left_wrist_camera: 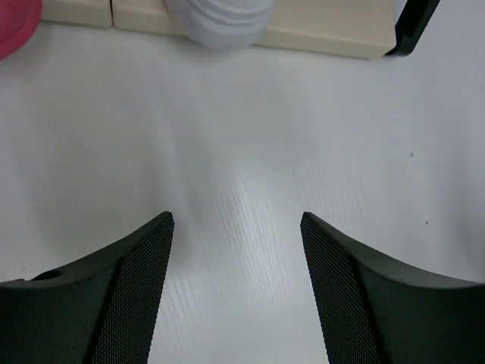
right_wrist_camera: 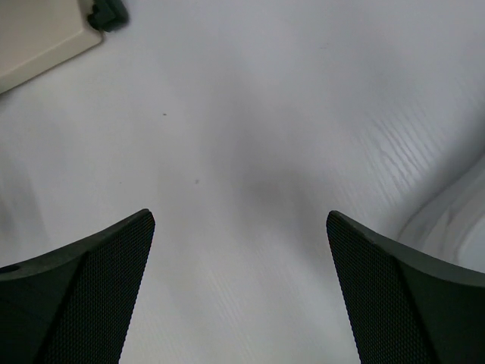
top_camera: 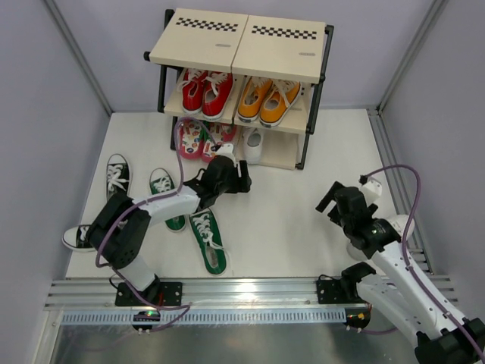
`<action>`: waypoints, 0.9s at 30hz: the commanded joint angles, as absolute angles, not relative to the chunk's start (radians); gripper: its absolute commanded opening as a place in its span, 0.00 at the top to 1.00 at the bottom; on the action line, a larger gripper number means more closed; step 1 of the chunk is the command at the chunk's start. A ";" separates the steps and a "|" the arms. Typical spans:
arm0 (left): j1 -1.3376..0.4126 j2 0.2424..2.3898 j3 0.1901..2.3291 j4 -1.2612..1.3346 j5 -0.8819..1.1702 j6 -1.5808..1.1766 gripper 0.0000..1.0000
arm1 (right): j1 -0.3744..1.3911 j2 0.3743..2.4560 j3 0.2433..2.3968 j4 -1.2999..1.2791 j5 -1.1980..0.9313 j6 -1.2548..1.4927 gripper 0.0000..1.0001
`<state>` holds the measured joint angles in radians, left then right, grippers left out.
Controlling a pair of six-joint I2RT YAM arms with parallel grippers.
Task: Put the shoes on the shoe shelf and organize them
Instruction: Adjust the shoe at the shoe shelf, then pick up the shoe.
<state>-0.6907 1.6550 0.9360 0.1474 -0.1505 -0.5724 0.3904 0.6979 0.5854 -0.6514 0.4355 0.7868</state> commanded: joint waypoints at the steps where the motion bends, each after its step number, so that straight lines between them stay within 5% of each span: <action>1: -0.690 1.600 0.923 0.017 -0.095 -0.621 0.29 | 0.387 0.704 0.621 -0.833 0.575 0.885 0.01; 8: -0.695 1.488 0.856 -0.069 -0.043 -0.658 0.28 | 0.356 0.857 0.704 -1.078 0.719 1.090 0.01; 16: -0.695 1.336 0.807 -0.115 -0.089 -0.629 0.28 | 0.052 0.948 0.709 -0.920 0.545 0.948 0.00; 27: -0.695 1.284 0.818 -0.186 -0.069 -0.583 0.27 | -0.024 0.968 0.551 -0.741 0.548 0.962 0.00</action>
